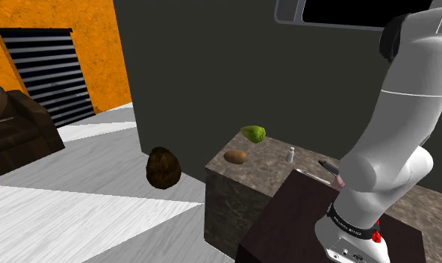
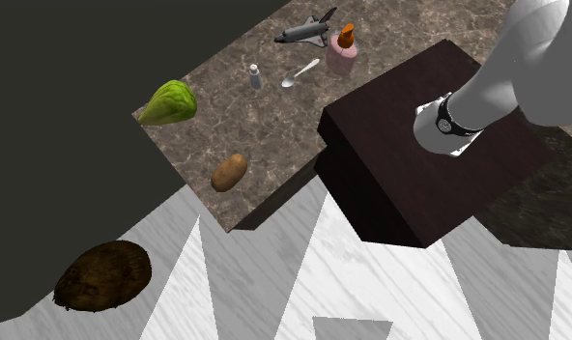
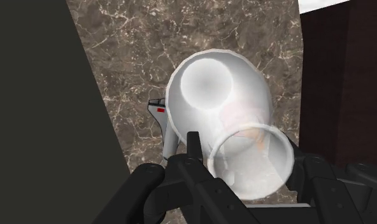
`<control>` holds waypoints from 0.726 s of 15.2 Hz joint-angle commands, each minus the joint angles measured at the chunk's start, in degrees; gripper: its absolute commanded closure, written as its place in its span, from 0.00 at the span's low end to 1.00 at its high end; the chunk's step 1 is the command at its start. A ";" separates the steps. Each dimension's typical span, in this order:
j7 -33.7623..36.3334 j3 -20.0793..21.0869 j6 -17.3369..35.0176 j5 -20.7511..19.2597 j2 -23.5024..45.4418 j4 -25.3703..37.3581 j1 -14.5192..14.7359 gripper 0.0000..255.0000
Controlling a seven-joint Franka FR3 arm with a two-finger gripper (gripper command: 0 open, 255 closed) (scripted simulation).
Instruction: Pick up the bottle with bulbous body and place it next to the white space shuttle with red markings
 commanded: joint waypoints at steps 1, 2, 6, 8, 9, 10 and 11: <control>-6.16 2.48 -1.23 6.02 6.02 3.83 -7.83 1.00; -8.24 3.95 -2.05 8.02 8.31 5.97 -11.53 1.00; -13.67 8.36 -4.27 13.46 15.01 12.90 -22.55 1.00; -13.80 8.45 -2.77 13.61 15.10 11.36 -22.20 1.00; -13.87 8.50 -2.04 13.71 15.18 10.61 -22.04 1.00; -13.96 8.57 -1.31 13.83 15.26 9.89 -21.91 1.00; -14.04 8.65 -0.59 13.96 15.36 9.19 -21.80 1.00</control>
